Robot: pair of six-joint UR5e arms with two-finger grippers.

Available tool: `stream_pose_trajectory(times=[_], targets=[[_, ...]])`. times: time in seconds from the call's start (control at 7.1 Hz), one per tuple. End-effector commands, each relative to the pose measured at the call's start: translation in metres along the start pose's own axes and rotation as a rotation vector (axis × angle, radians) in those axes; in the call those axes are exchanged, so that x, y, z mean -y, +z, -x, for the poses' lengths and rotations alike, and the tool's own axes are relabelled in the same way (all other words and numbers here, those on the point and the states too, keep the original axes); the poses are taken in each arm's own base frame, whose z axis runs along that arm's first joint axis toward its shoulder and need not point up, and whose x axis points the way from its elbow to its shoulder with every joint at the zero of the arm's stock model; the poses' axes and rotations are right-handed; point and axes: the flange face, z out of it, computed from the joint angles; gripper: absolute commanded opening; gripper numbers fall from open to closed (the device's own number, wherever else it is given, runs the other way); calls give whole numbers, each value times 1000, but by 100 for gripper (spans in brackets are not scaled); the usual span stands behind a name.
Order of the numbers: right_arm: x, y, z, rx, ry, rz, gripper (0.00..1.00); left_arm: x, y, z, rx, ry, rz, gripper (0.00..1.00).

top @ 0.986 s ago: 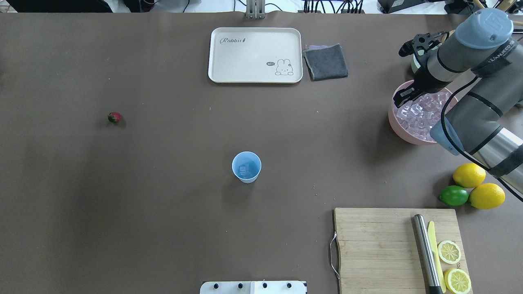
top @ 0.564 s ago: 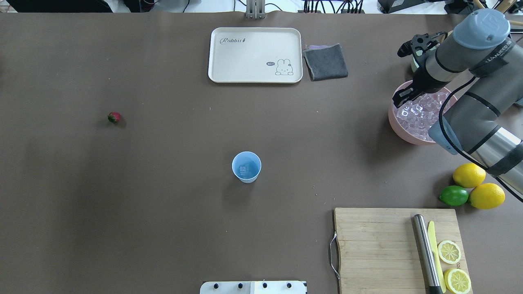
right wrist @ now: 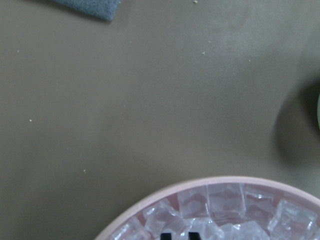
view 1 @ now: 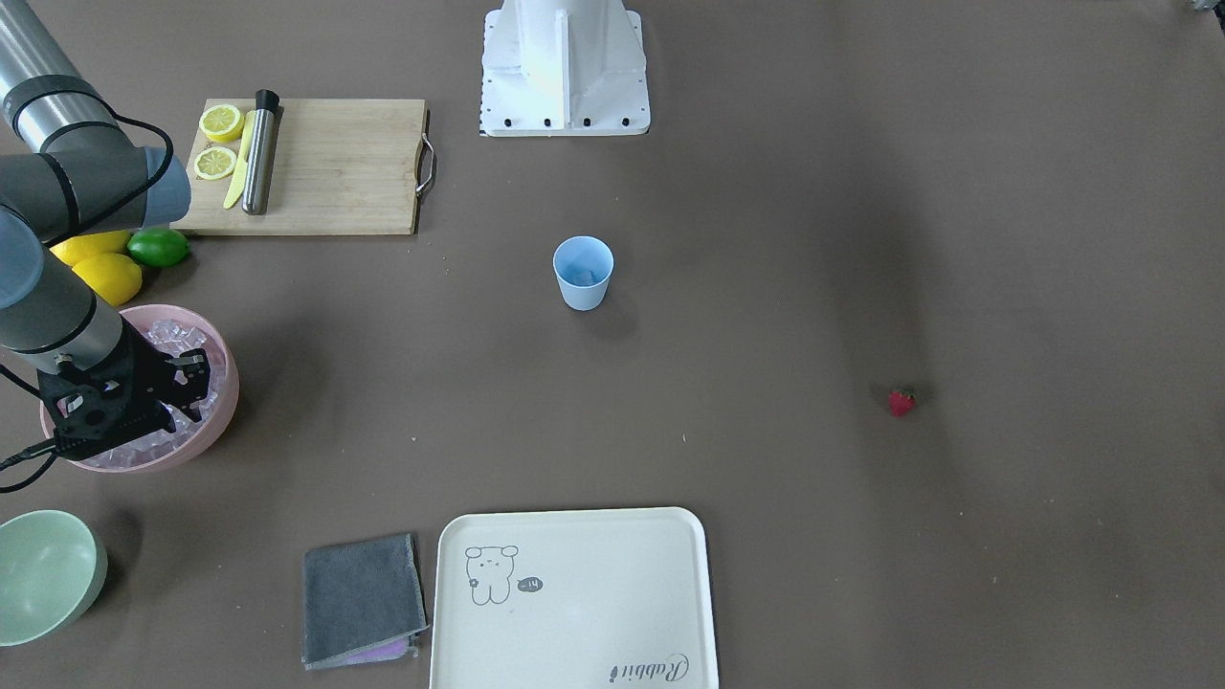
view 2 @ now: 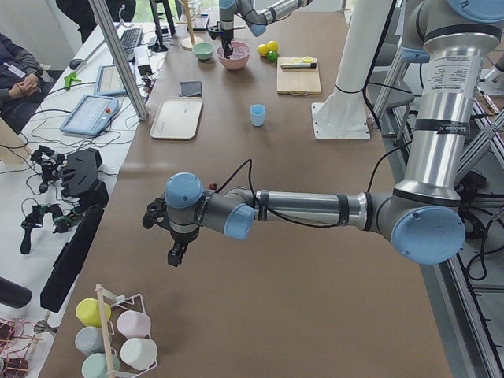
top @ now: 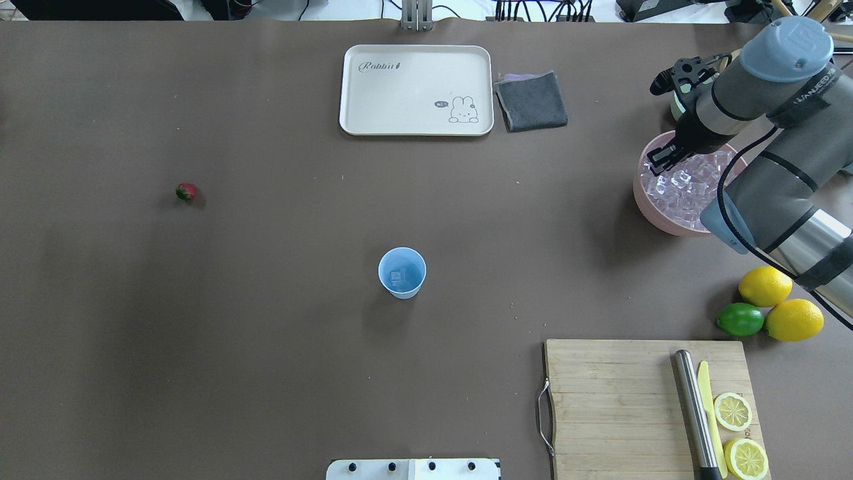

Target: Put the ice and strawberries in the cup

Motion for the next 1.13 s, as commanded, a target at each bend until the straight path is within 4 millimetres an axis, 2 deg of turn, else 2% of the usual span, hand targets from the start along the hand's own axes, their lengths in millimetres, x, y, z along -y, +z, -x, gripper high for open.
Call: stream_pose_trajectory(times=[0.0, 0.14, 0.28, 0.42, 0.56, 0.7, 0.85, 0.99], targets=[[1, -2, 2, 5, 2, 2, 0, 3, -1, -1, 0, 3, -3, 98], [4, -9, -2, 6, 10, -9, 0, 3, -1, -1, 0, 3, -3, 98], [3, -10, -3, 6, 12, -8, 18, 3, -2, -2, 0, 4, -4, 98], [5, -14, -2, 7, 13, -16, 69, 3, -2, -2, 0, 4, -4, 98], [4, -13, -3, 7, 19, -16, 78, 4, -2, -2, 0, 5, -5, 98], [3, -12, -4, 6, 24, -12, 80, 4, -3, -3, 0, 7, -8, 98], [0, -11, -7, 4, 29, -8, 88, 5, -4, -3, 0, 8, -9, 98], [-5, -7, -12, -1, 36, 0, 90, 5, -4, -4, -1, 9, -10, 98]])
